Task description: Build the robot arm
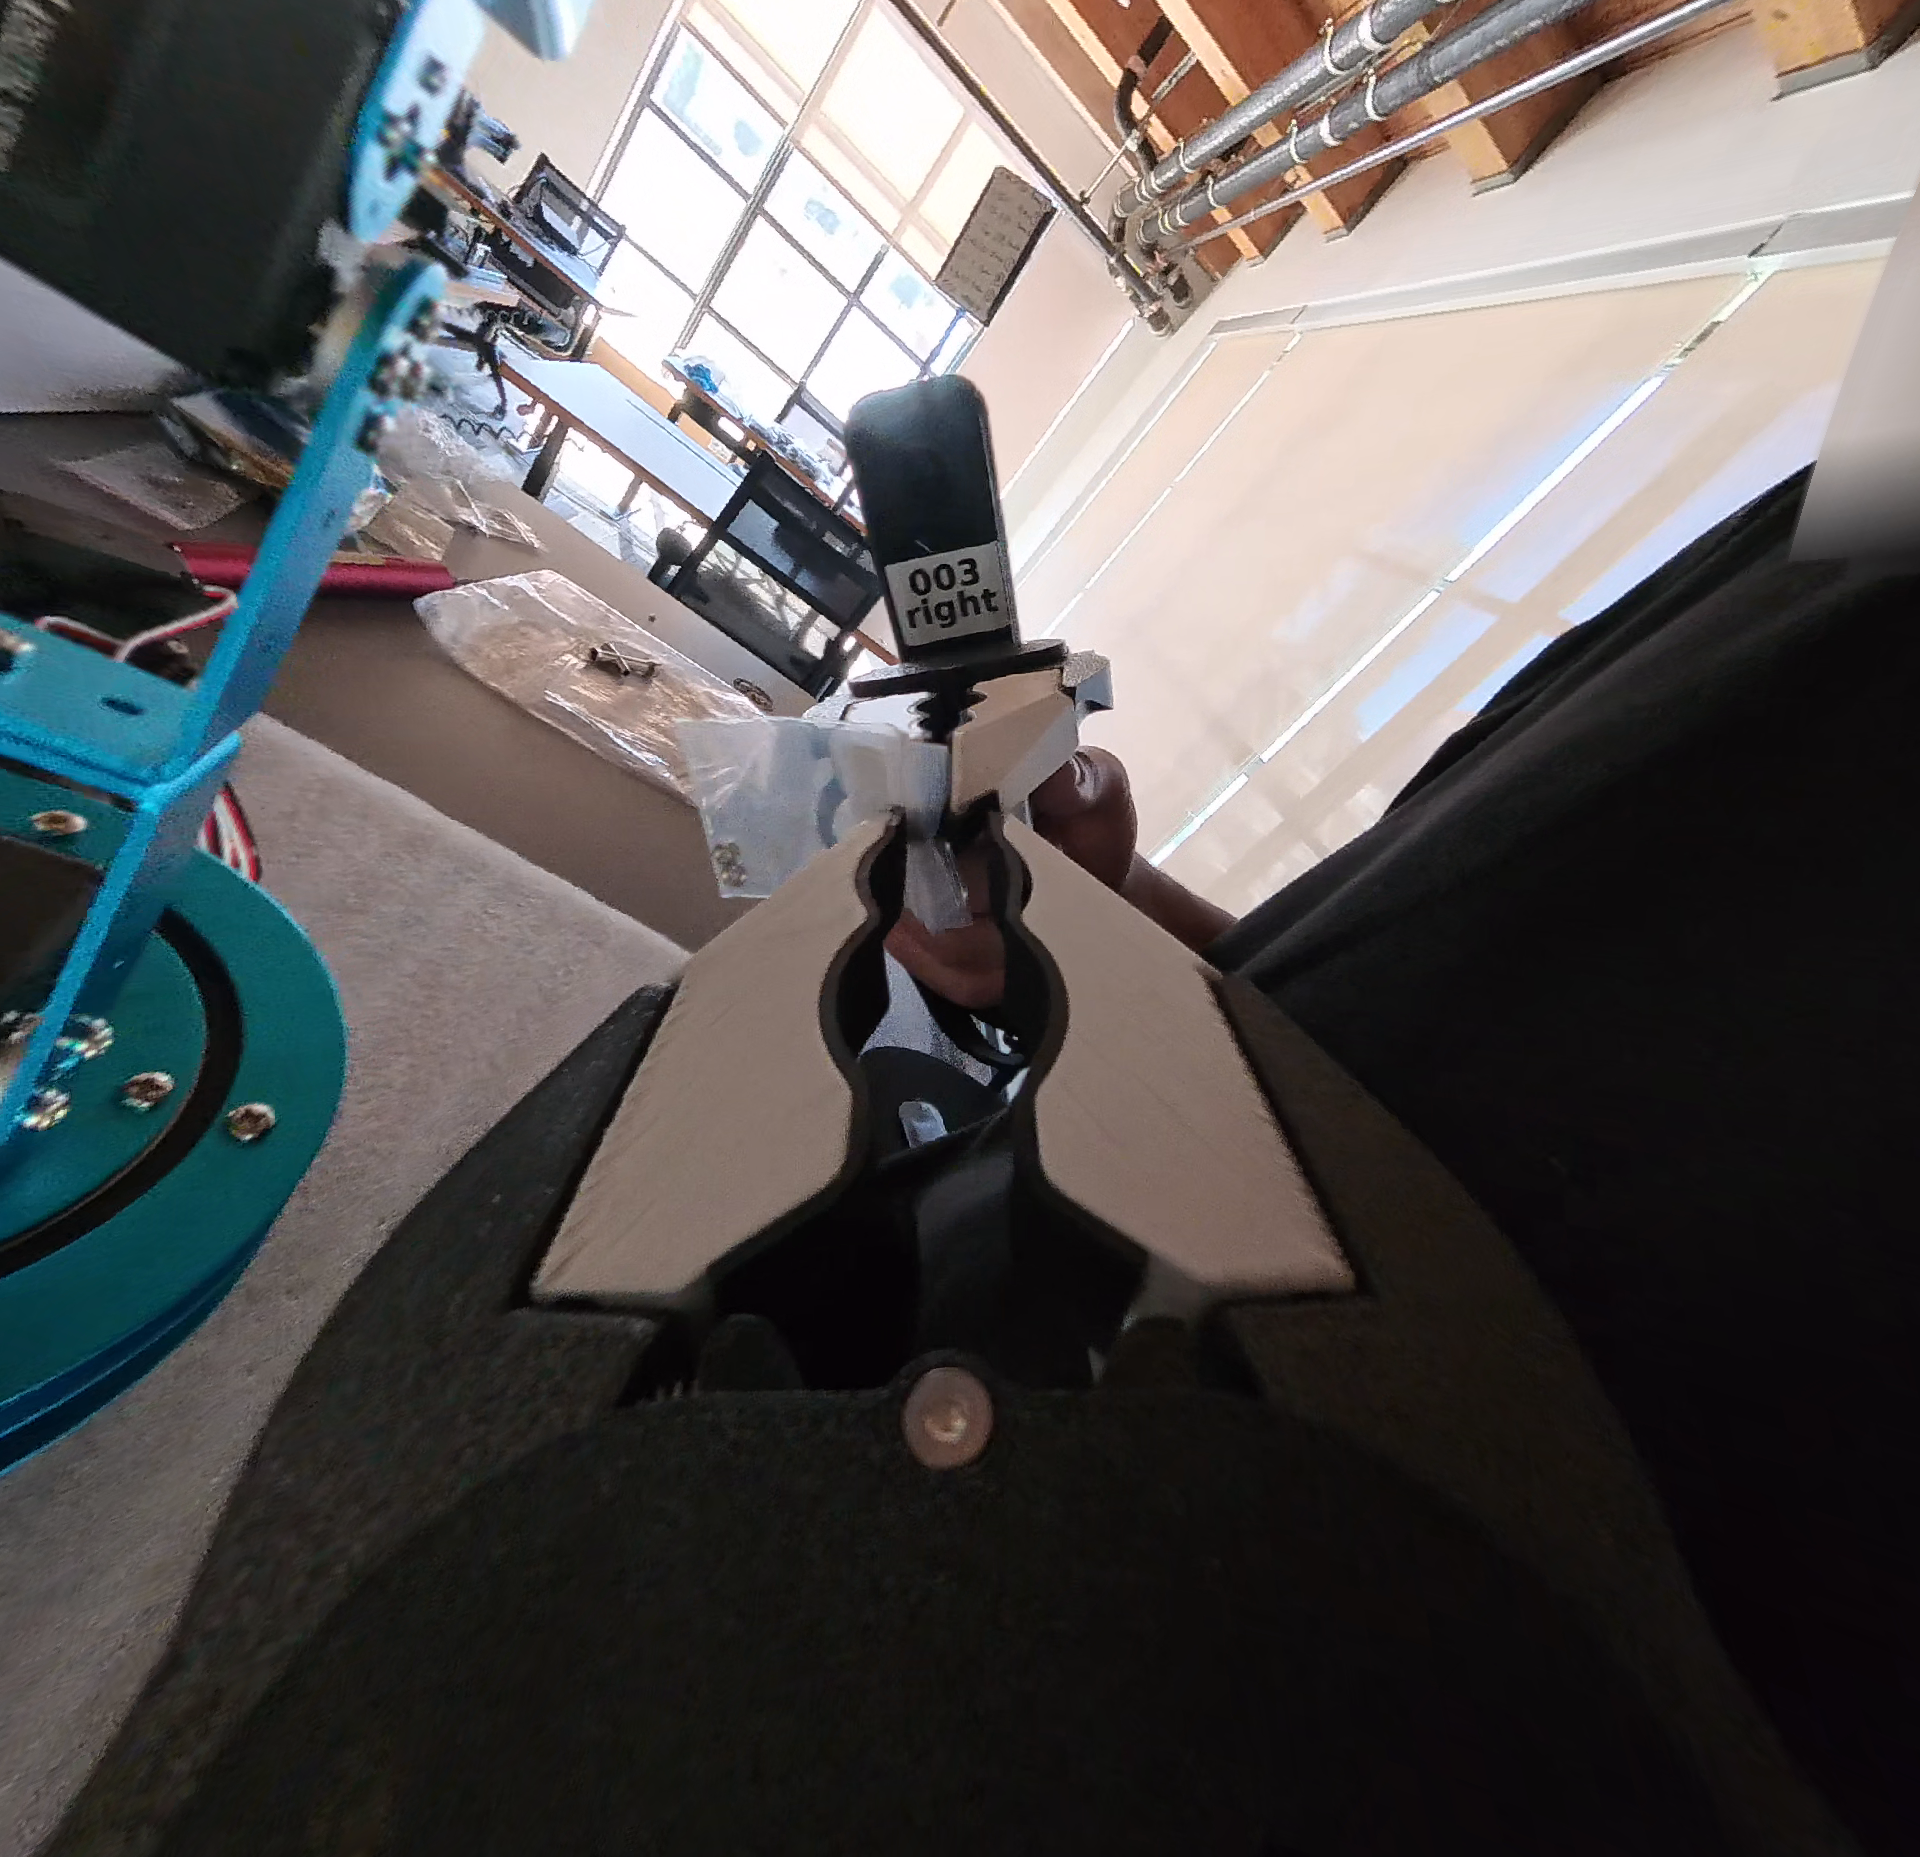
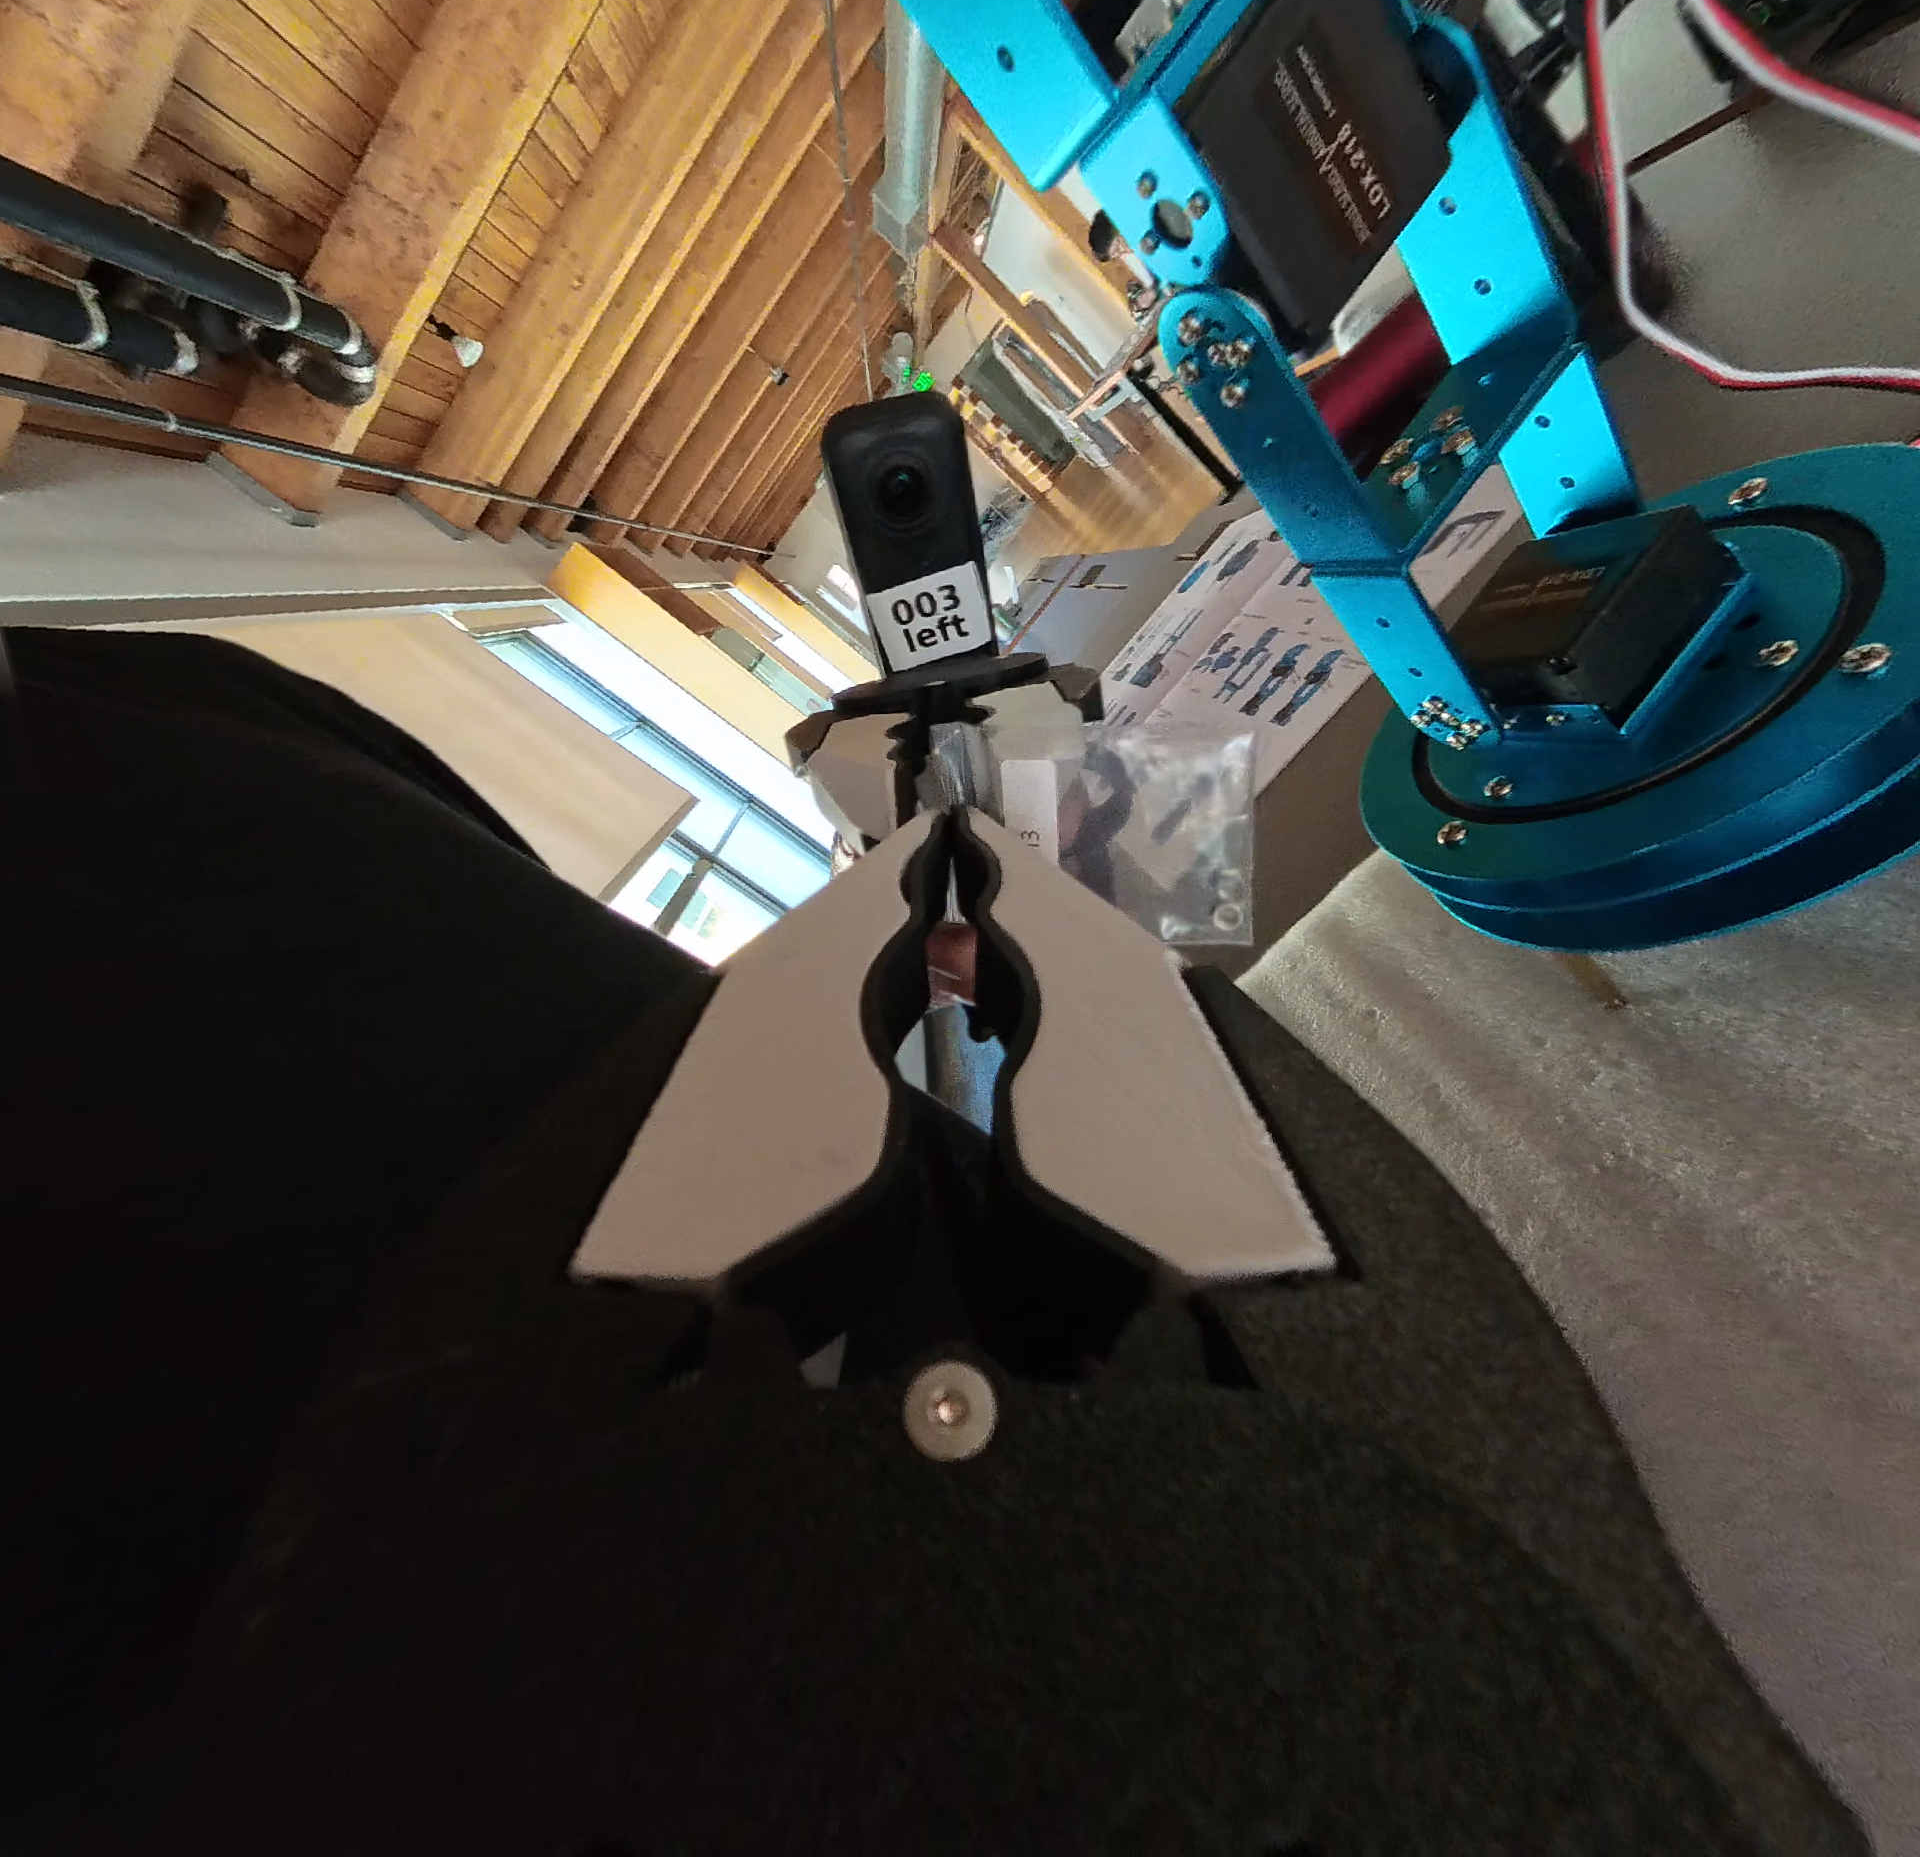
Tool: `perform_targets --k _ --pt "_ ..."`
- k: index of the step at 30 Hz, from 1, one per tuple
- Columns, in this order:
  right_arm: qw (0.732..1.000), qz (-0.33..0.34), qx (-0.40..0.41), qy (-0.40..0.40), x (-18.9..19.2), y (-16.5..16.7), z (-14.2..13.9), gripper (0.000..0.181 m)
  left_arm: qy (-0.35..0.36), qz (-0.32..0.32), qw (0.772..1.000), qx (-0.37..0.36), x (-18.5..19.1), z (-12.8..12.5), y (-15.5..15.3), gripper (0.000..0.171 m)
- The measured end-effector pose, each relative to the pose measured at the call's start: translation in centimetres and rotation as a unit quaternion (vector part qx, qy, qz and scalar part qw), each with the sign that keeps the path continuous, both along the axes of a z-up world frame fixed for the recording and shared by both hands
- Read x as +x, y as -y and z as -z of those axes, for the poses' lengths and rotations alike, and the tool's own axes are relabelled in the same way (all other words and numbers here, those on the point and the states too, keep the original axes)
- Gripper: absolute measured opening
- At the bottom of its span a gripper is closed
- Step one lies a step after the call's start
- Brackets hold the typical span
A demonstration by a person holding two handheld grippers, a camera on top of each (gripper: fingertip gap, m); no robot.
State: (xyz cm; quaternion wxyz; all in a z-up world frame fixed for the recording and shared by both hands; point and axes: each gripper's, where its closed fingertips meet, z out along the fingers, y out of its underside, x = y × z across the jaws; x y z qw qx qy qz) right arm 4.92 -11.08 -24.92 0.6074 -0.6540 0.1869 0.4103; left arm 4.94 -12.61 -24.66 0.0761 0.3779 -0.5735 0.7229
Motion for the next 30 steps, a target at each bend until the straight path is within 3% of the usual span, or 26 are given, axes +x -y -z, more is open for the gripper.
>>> perform_targets --k 15,21,26,30 --pt "0.997 -0.044 0.06 -0.026 1.0 3.3 -1.6 0.0 0.013 0.011 0.997 -0.079 0.7 -1.5 2.7 0.006" --pt "0.999 -0.012 0.016 0.029 2.2 3.0 0.1 0.0 -0.006 -0.037 0.999 -0.033 2.1 0.3 2.2 0.0" --pt "0.986 0.083 -0.061 0.129 5.1 3.2 2.2 0.0 -0.049 -0.111 0.992 0.042 3.5 3.1 0.3 0.0" --pt "0.986 0.053 -0.074 0.138 4.5 3.3 2.7 0.0 -0.062 -0.125 0.989 0.041 3.7 3.7 -0.4 0.0"
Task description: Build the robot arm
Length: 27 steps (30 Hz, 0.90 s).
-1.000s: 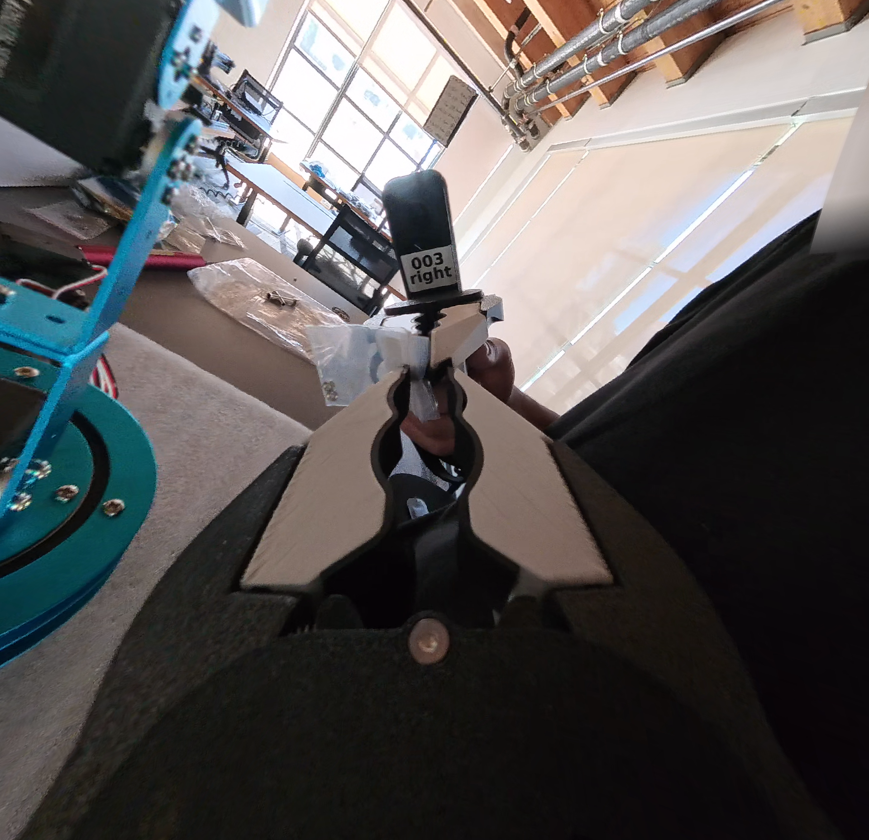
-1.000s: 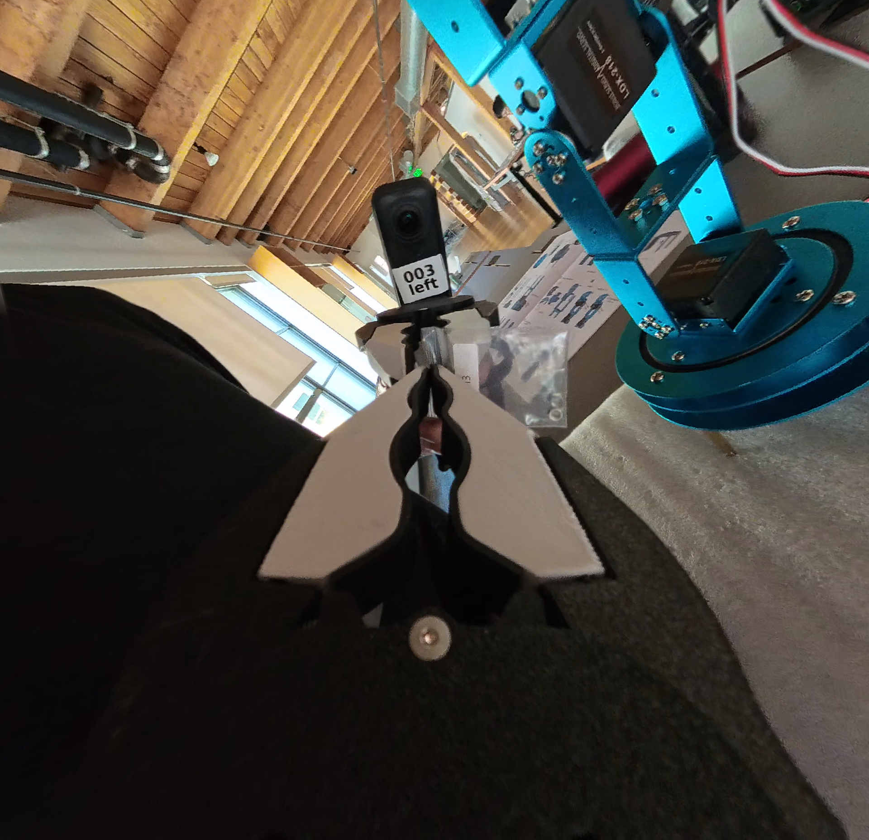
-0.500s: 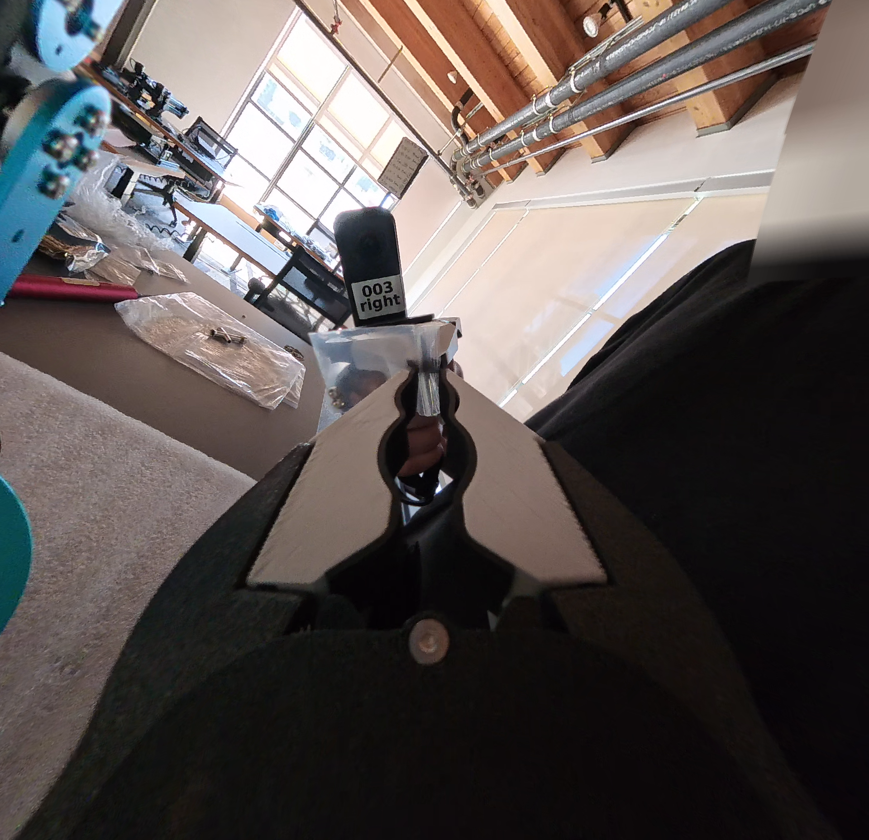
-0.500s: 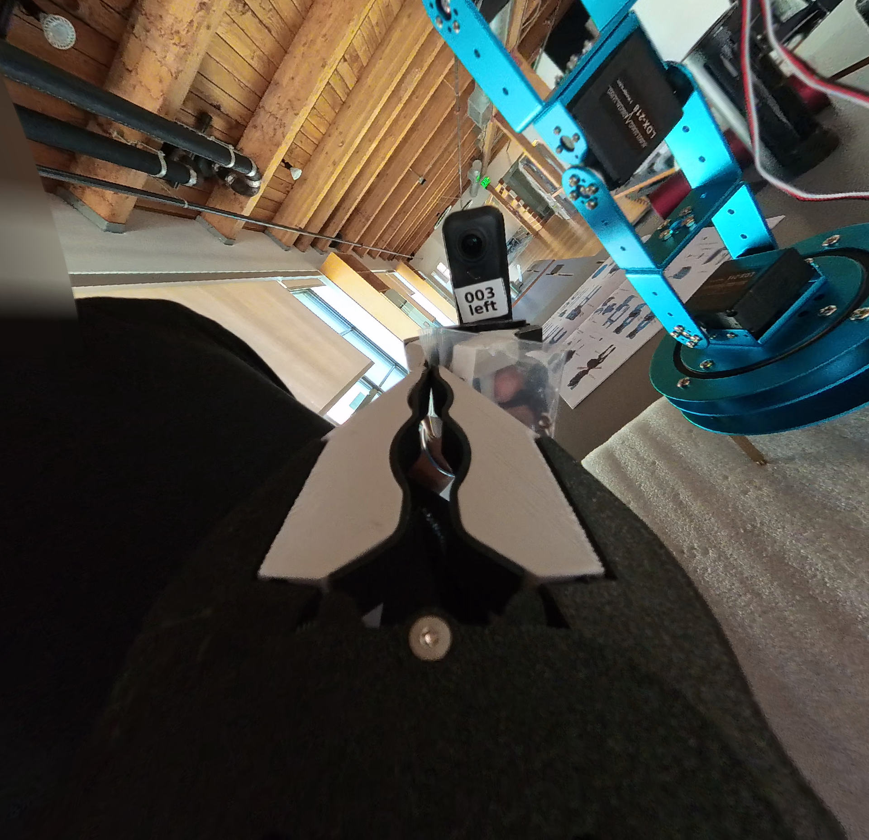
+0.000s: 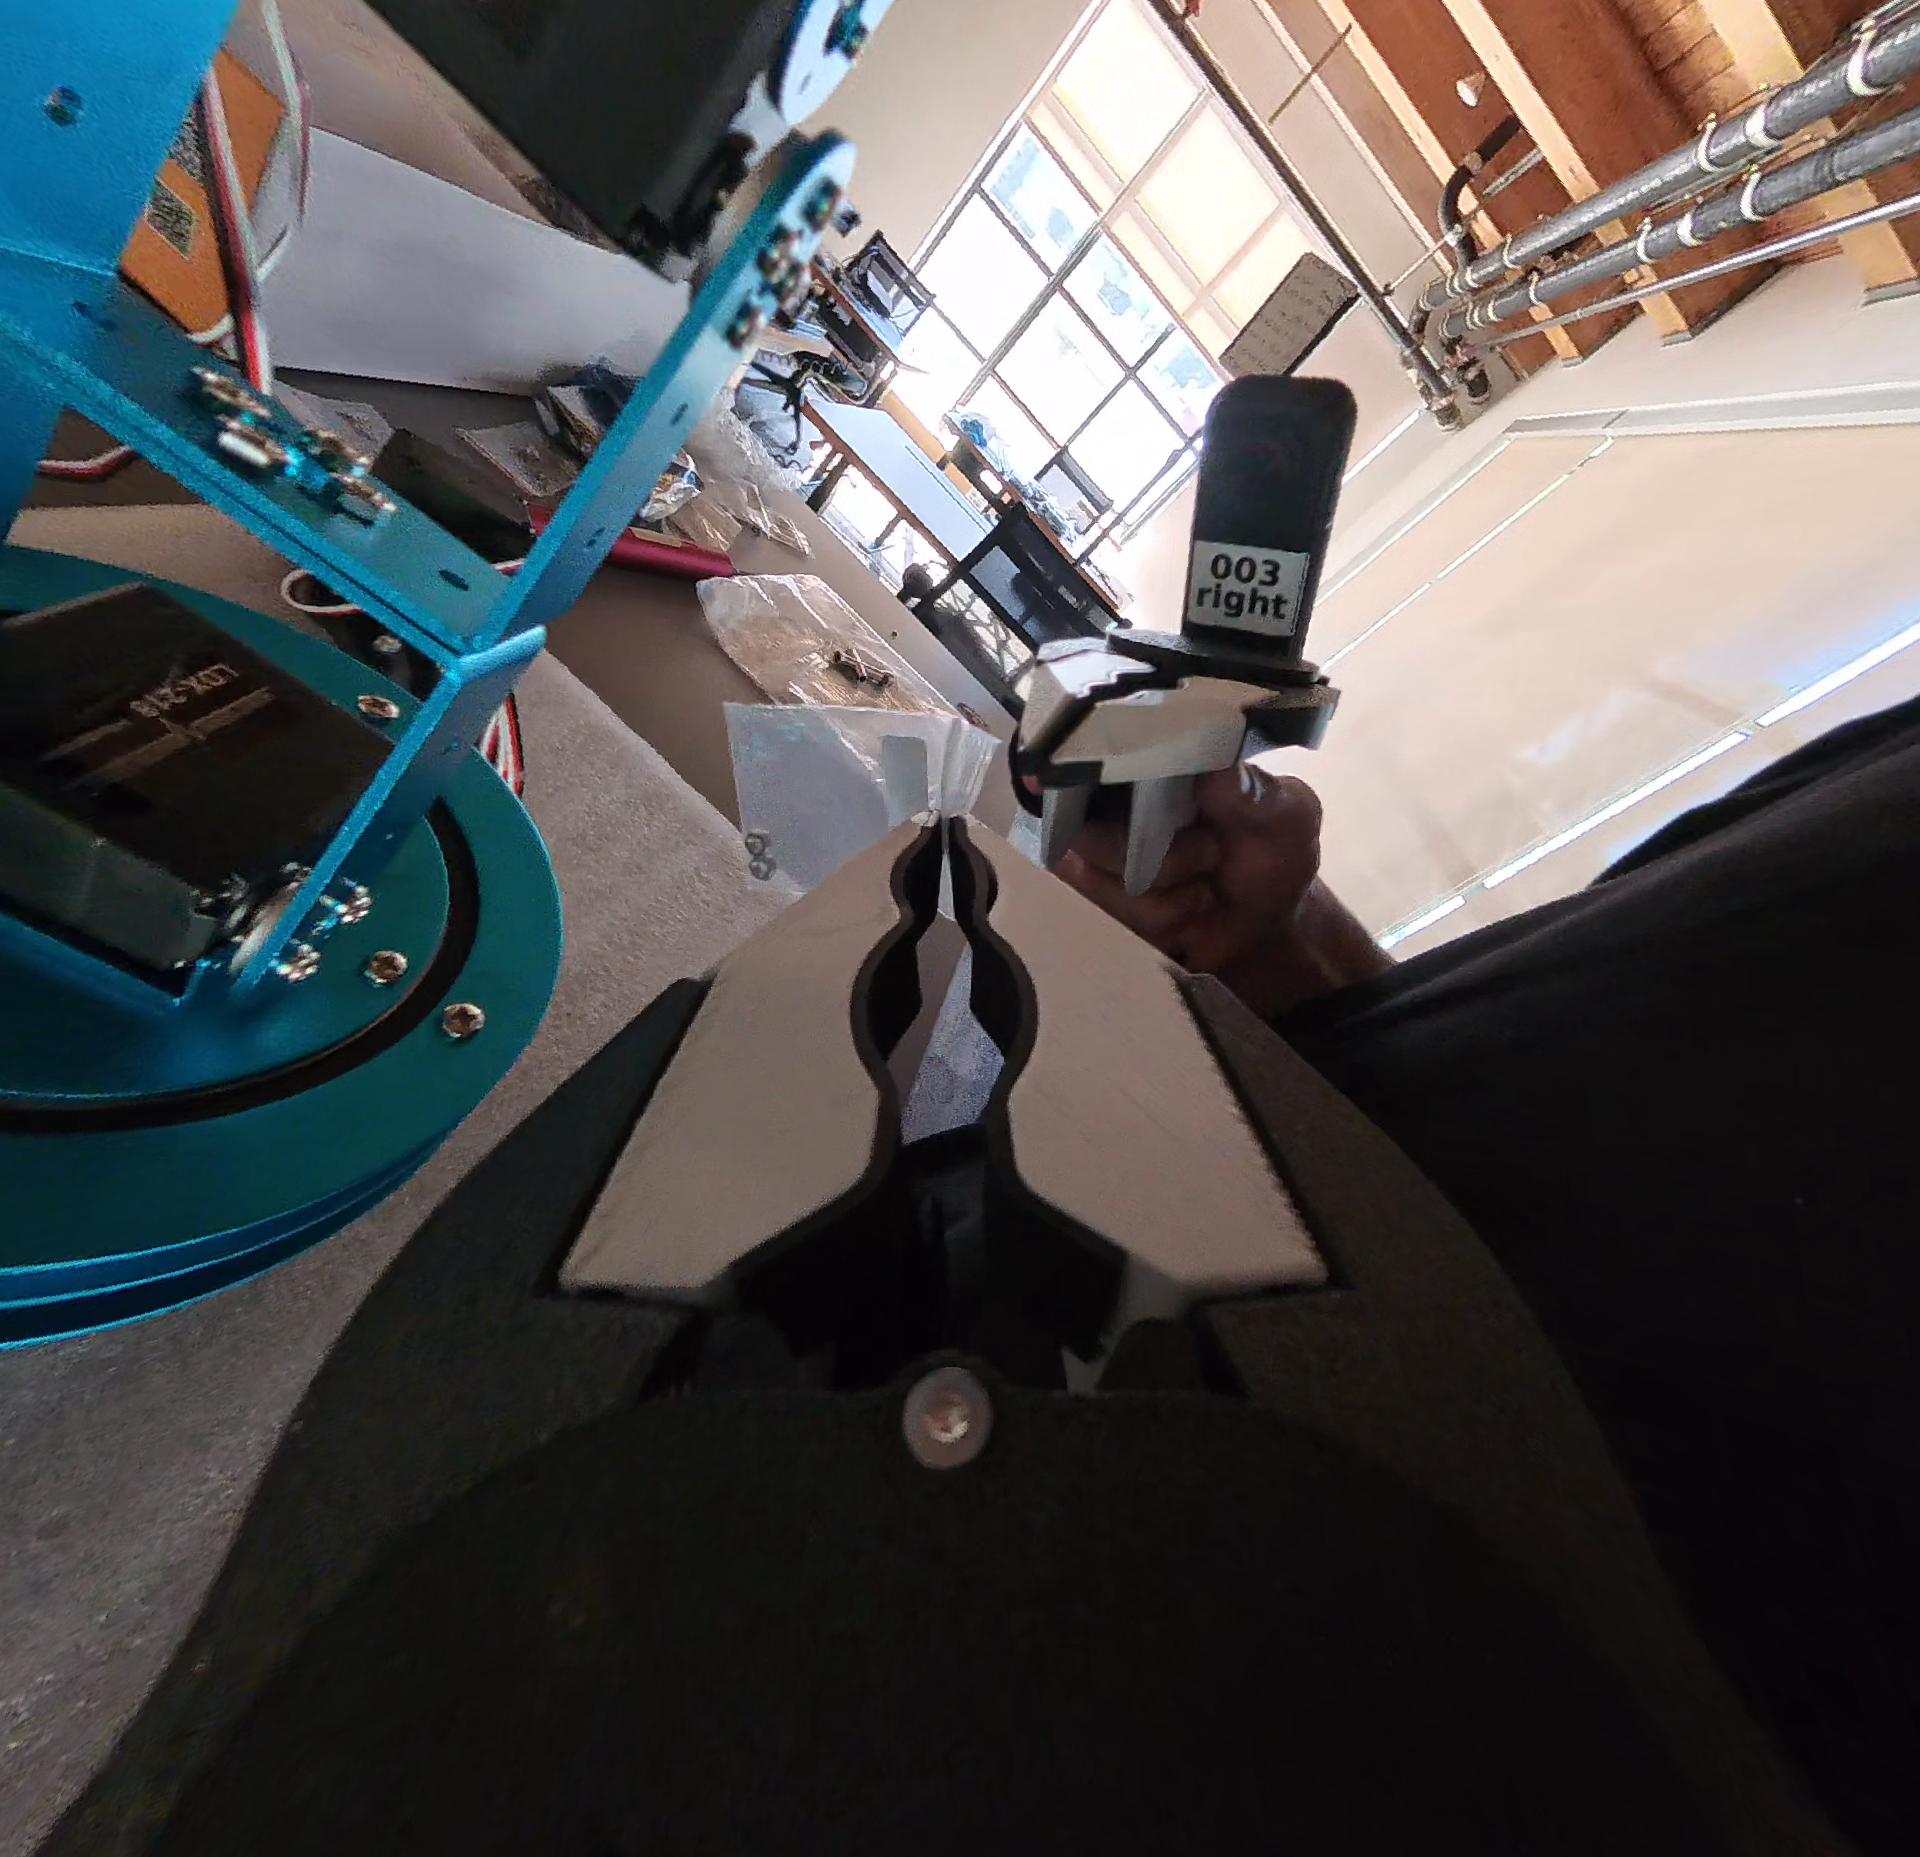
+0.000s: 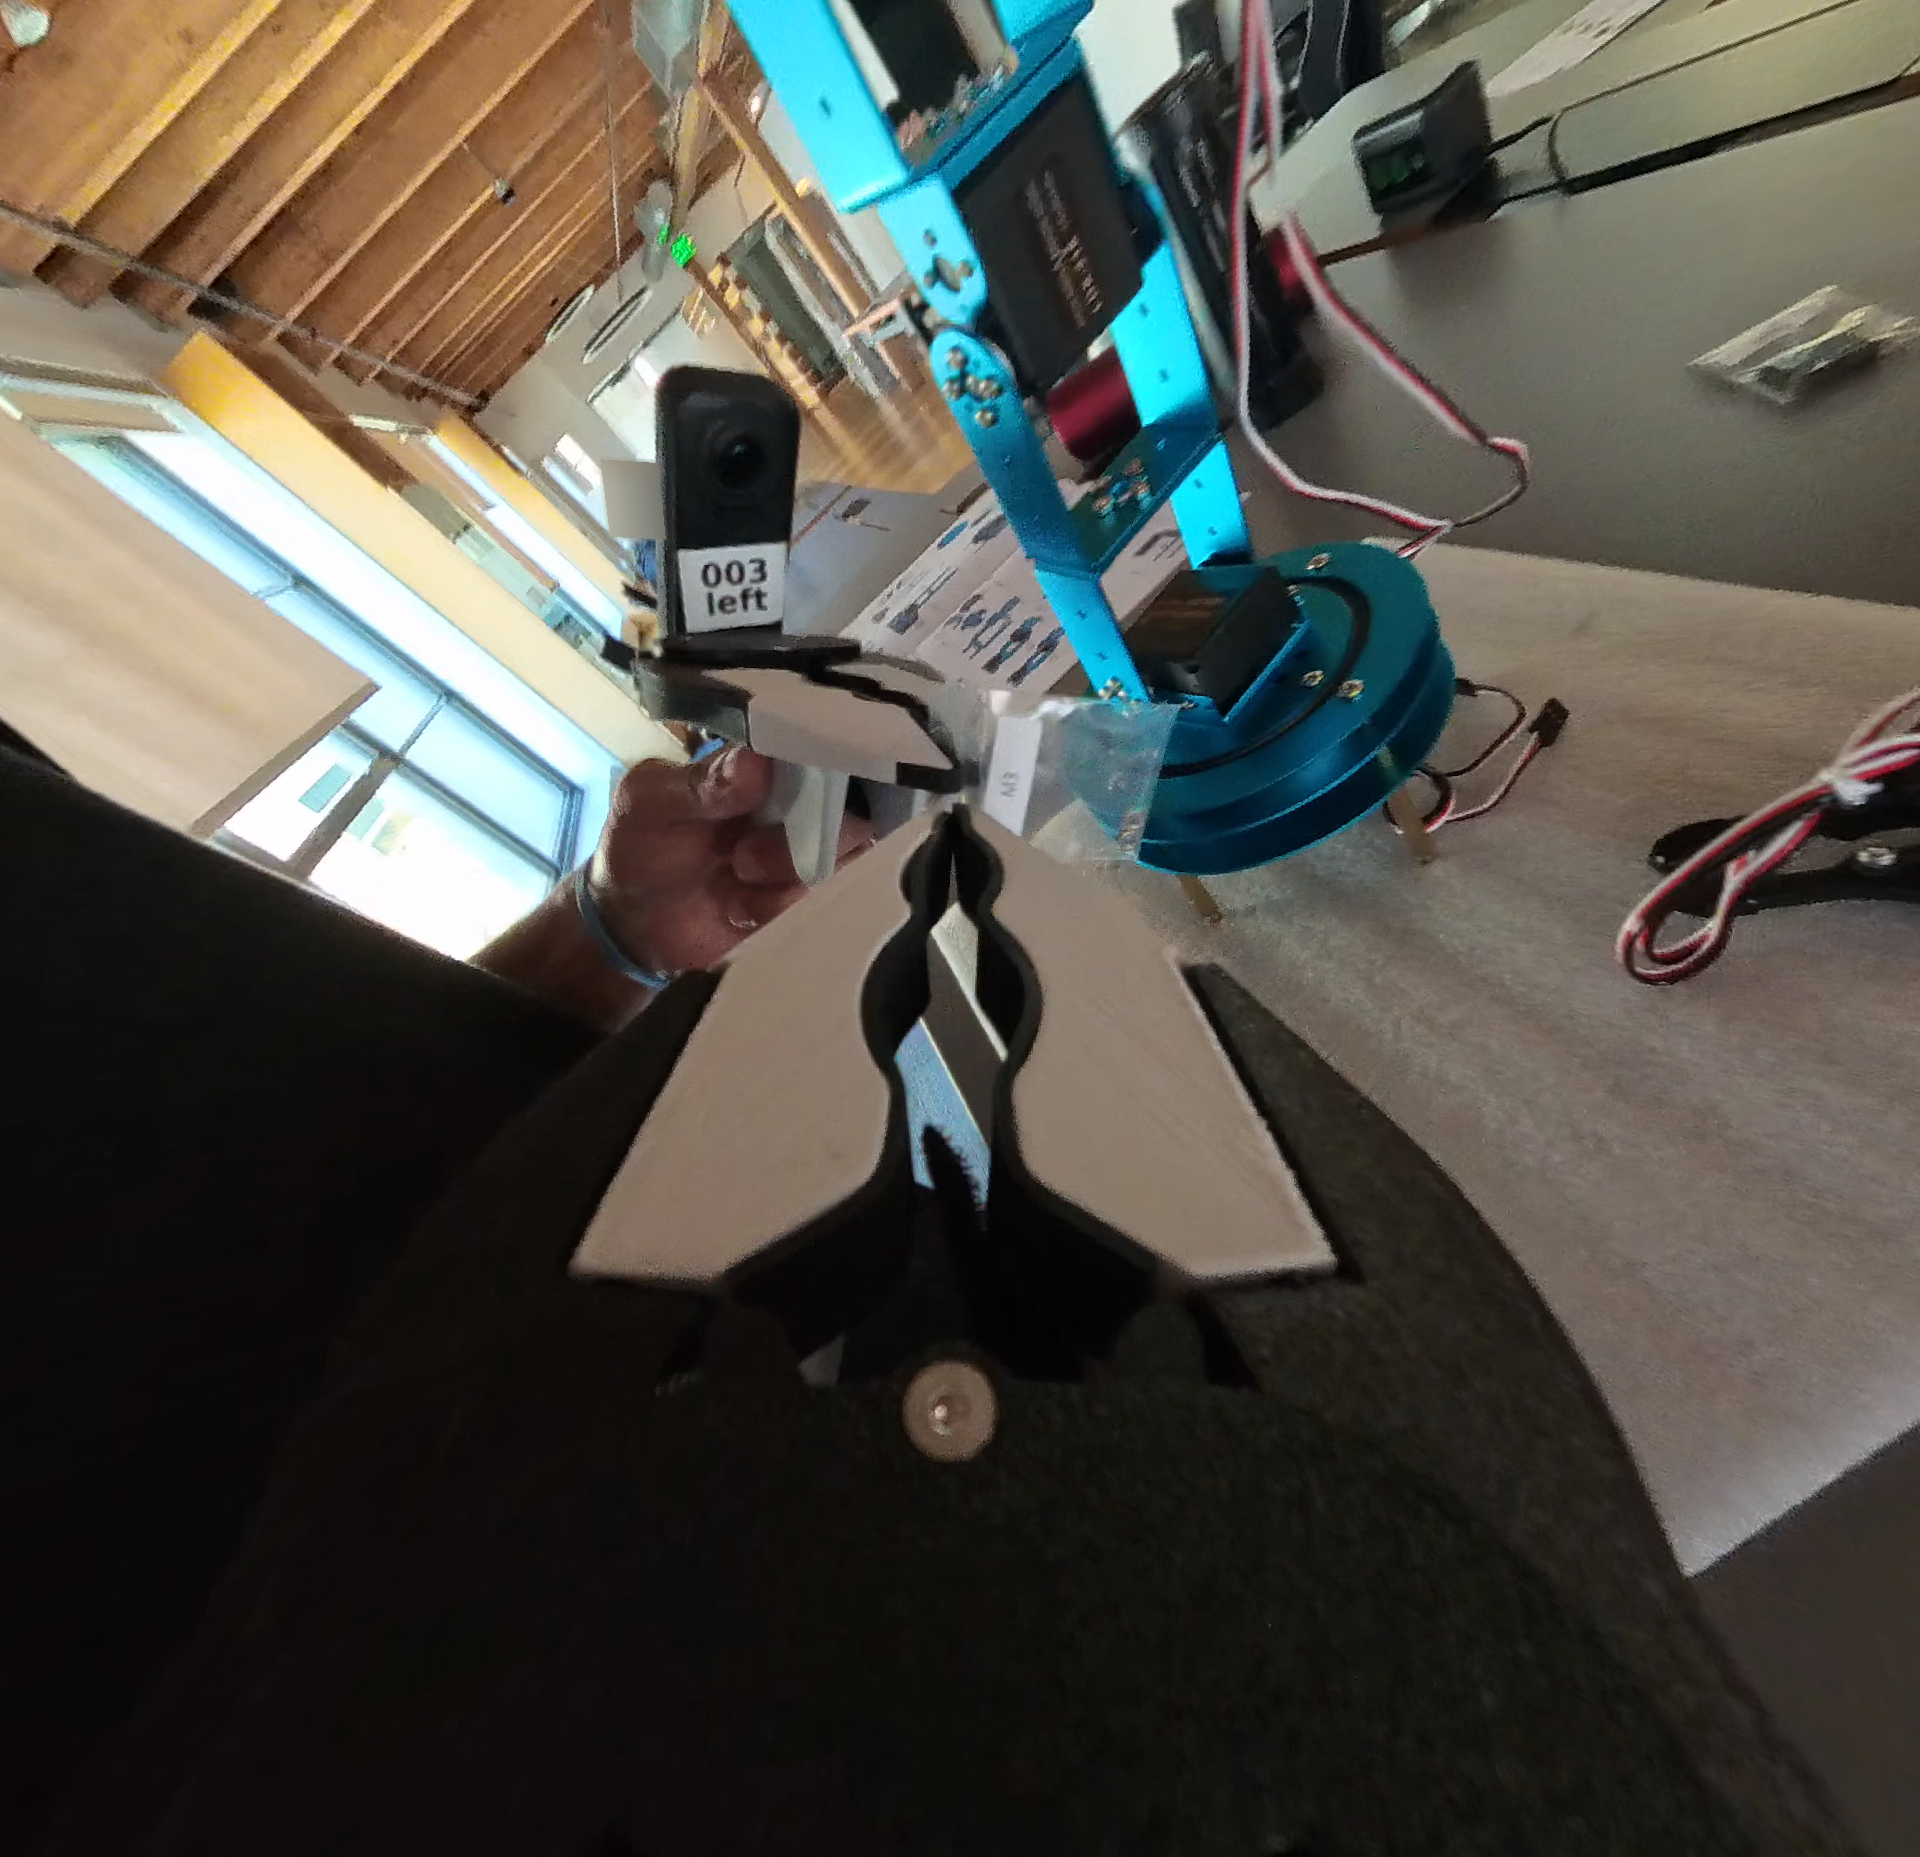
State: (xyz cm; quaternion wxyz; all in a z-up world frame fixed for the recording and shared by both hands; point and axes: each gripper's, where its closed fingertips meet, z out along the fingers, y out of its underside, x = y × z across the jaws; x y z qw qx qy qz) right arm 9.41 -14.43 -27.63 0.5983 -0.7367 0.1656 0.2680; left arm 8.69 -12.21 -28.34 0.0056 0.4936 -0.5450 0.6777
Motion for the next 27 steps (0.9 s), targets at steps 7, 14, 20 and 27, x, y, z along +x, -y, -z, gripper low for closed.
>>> perform_targets --k 7,14,20,27 --pt "0.997 -0.046 0.014 -0.052 -1.3 -1.3 -0.3 0.02 0.016 0.037 0.999 -0.002 -0.4 -0.8 2.0 0.0" --pt "0.999 -0.032 -0.005 -0.029 -0.2 -1.2 0.5 0.004 0.004 0.022 0.999 0.045 0.1 -0.1 1.9 0.0" --pt "0.999 -0.037 -0.015 -0.022 -0.3 -1.4 0.9 0.002 0.001 0.018 0.997 0.079 0.2 0.3 1.7 0.0" --pt "0.999 -0.03 -0.024 -0.012 -0.2 -1.7 1.2 0.0 -0.008 0.017 0.993 0.117 0.3 0.9 1.8 0.0"
